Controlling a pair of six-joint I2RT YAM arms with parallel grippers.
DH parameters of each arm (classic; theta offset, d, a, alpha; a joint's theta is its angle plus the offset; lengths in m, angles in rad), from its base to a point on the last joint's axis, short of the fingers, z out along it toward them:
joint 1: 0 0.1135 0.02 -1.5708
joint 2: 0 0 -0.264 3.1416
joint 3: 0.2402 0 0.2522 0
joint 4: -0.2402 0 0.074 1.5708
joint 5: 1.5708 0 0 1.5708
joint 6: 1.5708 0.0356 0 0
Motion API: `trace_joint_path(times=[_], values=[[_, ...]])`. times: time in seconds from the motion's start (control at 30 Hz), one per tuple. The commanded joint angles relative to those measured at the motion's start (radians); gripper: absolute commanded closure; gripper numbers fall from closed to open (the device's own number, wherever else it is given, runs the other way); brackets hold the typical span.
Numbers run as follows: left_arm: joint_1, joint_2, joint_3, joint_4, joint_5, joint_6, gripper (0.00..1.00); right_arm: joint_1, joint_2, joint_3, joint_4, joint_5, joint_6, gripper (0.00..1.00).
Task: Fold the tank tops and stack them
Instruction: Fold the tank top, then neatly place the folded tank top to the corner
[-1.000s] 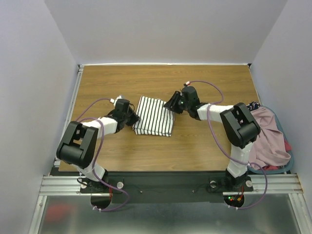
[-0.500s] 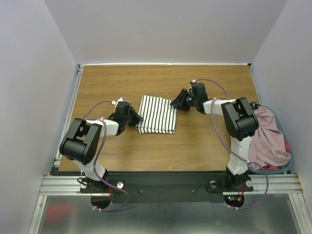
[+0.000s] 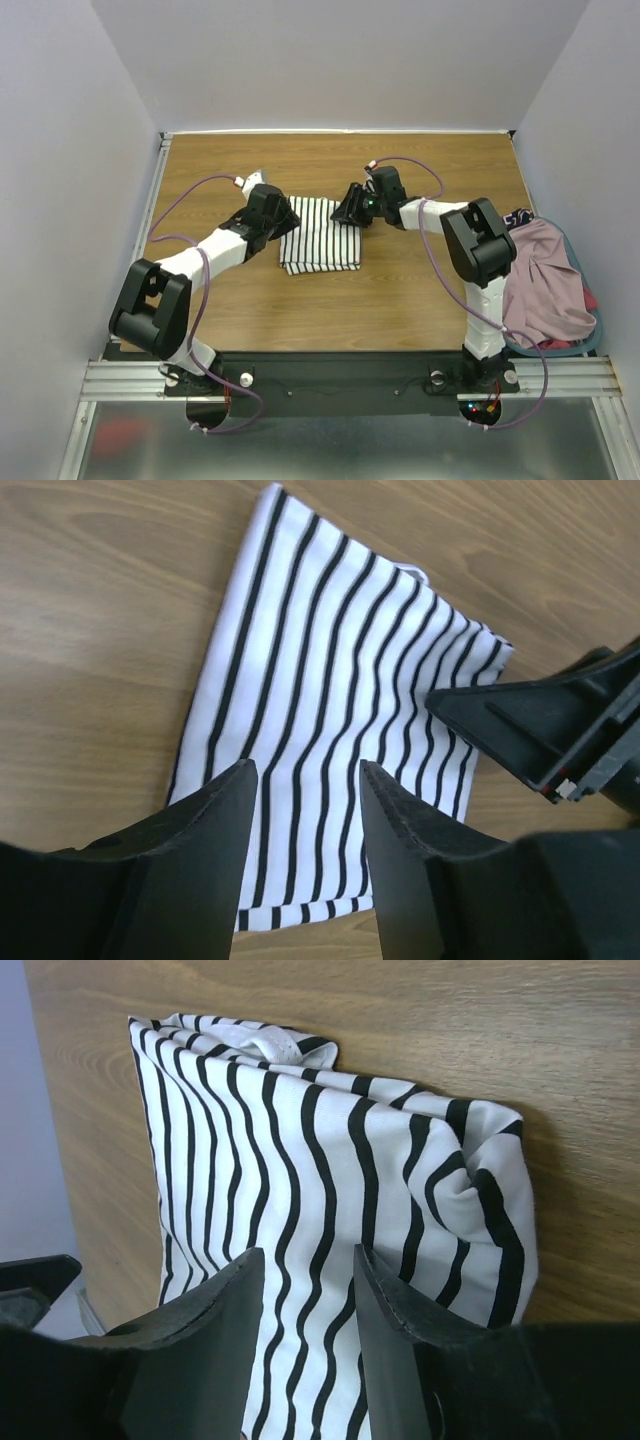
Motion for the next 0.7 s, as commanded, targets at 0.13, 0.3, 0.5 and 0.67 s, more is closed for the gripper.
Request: trace_joint_path(times=[0.13, 0.3, 0.5, 0.67], values=[[0.079, -0.051, -0.044, -0.060, -0.048, 0.100, 0.38, 0.006, -0.107, -0.025, -0.017, 0.043, -0.030, 0.52], [0.127, 0.135, 0.135, -0.084, 0.098, 0.267, 0.38, 0.029, -0.210, -0.106, -0.019, 0.063, -0.036, 0.52], [0.147, 0.286, 0.232, -0.133, 0.187, 0.330, 0.38, 0.041, -0.321, -0.192, -0.020, 0.072, -0.041, 0.52], [0.147, 0.348, 0.246, -0.133, 0.259, 0.352, 0.39, 0.047, -0.404, -0.248, -0.023, 0.071, -0.050, 0.52]])
